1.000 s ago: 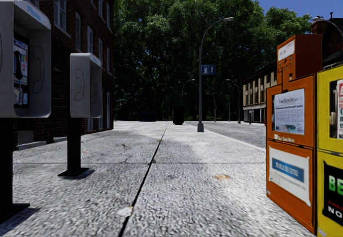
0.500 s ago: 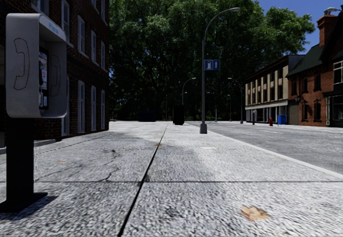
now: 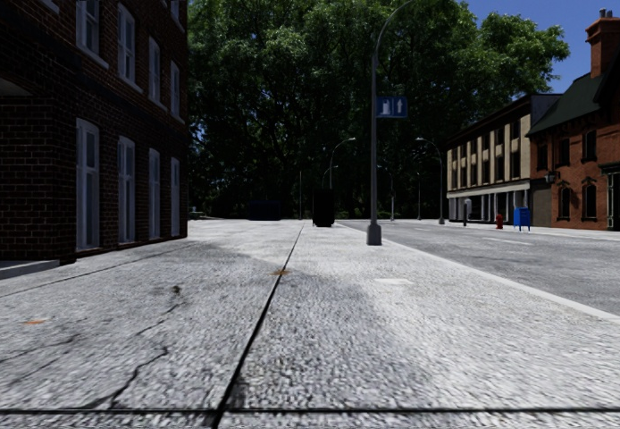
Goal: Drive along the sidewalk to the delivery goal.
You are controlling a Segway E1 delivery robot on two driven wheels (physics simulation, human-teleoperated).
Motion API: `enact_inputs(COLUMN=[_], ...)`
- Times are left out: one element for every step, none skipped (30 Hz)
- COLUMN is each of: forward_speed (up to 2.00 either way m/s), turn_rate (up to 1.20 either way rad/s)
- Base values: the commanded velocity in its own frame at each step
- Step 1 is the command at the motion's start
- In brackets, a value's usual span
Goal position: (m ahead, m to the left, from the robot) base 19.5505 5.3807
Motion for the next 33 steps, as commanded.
enact_inputs(forward_speed=[1.97, 1.97, 1.97, 1.97, 1.97, 1.97, 1.97, 1.97, 1.97, 1.97, 1.97, 1.97, 1.97, 1.97, 1.97, 1.97, 1.97, 1.97, 1.97, 1.97, 1.97, 1.97, 1.97, 1.97, 1.97, 1.97, 1.97, 1.97, 1.97, 1.97, 1.97, 1.97, 1.97], turn_rate=[0.0, 0.0, 0.0, 0.0, 0.0, 0.0, 0.0, 0.0, 0.0, 0.04, 0.08, 0.11, 0.33, 0.33, 0.42, 0.44, 0.44, 0.44, 0.44, 0.45, 0.44, 0.2, 0.2, 0.0, 0.0, 0.0, 0.0, 0.0, 0.0, 0.0, 0.0, 0.0, 0.0])
